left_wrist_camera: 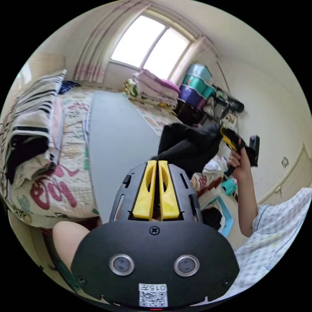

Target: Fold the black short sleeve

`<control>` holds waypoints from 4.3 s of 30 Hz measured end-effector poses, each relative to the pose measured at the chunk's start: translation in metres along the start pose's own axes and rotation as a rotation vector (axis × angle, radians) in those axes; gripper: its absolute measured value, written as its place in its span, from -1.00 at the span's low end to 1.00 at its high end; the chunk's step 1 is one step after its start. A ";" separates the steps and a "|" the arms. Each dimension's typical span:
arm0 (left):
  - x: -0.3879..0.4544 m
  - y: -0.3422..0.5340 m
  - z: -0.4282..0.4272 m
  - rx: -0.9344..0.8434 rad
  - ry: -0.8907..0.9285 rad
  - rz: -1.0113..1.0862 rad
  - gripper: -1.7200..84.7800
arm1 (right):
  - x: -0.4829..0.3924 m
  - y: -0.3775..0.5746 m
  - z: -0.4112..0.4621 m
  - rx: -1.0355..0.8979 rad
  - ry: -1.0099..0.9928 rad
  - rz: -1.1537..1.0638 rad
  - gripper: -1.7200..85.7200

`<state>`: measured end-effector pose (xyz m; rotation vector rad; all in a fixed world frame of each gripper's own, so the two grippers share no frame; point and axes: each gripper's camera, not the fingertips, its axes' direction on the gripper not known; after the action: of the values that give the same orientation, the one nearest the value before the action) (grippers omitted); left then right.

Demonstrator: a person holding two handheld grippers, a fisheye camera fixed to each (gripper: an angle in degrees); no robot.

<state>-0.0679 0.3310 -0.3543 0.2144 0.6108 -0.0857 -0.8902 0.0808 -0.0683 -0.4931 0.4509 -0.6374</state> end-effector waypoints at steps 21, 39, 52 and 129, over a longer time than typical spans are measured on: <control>-0.044 0.045 0.051 0.133 -0.155 -0.612 -0.97 | -0.223 0.075 0.421 -0.689 0.947 -0.399 -0.95; -0.103 0.032 0.085 0.185 -0.268 -0.850 -0.97 | -0.300 0.110 0.594 -0.785 1.291 -0.492 -0.96; -0.127 0.025 0.104 0.156 -0.270 -0.910 -0.97 | -0.320 0.118 0.641 -0.772 1.338 -0.483 -0.95; -0.159 0.012 0.169 -0.016 -0.150 -0.734 -0.97 | -0.292 0.163 0.613 -0.606 1.434 -0.389 -0.95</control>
<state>-0.1014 0.3070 -0.1262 -0.0415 0.5149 -0.7980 -0.6981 0.5643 0.3973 -0.6403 1.9774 -1.1924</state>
